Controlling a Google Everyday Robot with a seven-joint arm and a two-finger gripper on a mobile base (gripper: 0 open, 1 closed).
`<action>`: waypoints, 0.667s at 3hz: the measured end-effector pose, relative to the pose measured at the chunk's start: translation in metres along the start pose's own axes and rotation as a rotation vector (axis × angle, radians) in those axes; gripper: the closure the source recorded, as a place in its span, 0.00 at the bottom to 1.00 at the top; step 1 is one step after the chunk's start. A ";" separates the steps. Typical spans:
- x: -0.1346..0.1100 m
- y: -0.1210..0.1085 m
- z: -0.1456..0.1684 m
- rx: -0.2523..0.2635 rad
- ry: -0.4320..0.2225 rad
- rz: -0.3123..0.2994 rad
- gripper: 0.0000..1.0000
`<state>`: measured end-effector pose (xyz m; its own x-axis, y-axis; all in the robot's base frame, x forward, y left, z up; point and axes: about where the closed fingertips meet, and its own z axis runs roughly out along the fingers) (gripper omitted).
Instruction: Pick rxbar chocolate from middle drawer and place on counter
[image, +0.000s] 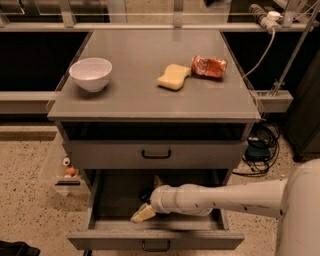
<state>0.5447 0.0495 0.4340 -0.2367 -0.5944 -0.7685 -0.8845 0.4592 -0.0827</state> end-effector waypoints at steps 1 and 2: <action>0.031 0.001 0.030 -0.022 0.043 0.005 0.00; 0.063 0.002 0.053 -0.029 0.098 0.024 0.00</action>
Offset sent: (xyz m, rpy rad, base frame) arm 0.0041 -0.0114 -0.1321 -0.1262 0.1276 -0.0222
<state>0.5488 0.0478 0.3518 -0.2950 -0.6454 -0.7046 -0.8888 0.4560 -0.0456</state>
